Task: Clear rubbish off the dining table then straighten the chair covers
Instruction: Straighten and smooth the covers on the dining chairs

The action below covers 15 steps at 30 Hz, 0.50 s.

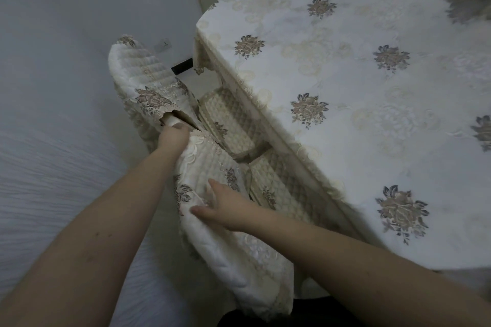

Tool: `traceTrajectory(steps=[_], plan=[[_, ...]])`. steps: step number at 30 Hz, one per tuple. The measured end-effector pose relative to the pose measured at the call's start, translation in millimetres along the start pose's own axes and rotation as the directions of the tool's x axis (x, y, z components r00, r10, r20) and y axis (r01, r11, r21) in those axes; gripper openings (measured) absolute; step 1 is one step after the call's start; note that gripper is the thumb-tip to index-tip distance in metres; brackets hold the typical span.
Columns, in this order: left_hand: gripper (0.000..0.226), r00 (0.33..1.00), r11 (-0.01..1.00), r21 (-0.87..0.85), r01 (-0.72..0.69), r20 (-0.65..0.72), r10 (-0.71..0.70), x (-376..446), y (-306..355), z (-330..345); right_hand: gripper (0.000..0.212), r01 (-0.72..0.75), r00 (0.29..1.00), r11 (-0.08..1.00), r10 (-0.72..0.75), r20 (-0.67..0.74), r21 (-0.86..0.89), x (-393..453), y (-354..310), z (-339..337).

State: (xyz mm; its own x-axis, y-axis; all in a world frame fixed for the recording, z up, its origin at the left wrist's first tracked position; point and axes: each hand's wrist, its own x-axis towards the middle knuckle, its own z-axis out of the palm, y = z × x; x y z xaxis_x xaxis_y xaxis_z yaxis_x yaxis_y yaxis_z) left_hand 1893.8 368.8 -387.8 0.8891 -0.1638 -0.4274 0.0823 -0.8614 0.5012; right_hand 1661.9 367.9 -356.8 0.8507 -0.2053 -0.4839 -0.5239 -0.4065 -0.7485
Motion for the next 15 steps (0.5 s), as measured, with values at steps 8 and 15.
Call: traceTrajectory(steps=[8, 15], plan=[[0.059, 0.989, 0.976, 0.171, -0.139, -0.022, 0.145, -18.6, -14.0, 7.3, 0.074, -0.094, 0.992, 0.983, 0.08, -0.096, -0.156, -34.8, 53.5, -32.2], [0.065, 0.899, 0.807, 0.468, -0.36, -0.057, 0.434, -92.4, -6.2, 26.5, 0.067, -0.157, 0.955, 0.97, 0.101, -0.28, -0.185, -103.8, 105.7, -61.7]])
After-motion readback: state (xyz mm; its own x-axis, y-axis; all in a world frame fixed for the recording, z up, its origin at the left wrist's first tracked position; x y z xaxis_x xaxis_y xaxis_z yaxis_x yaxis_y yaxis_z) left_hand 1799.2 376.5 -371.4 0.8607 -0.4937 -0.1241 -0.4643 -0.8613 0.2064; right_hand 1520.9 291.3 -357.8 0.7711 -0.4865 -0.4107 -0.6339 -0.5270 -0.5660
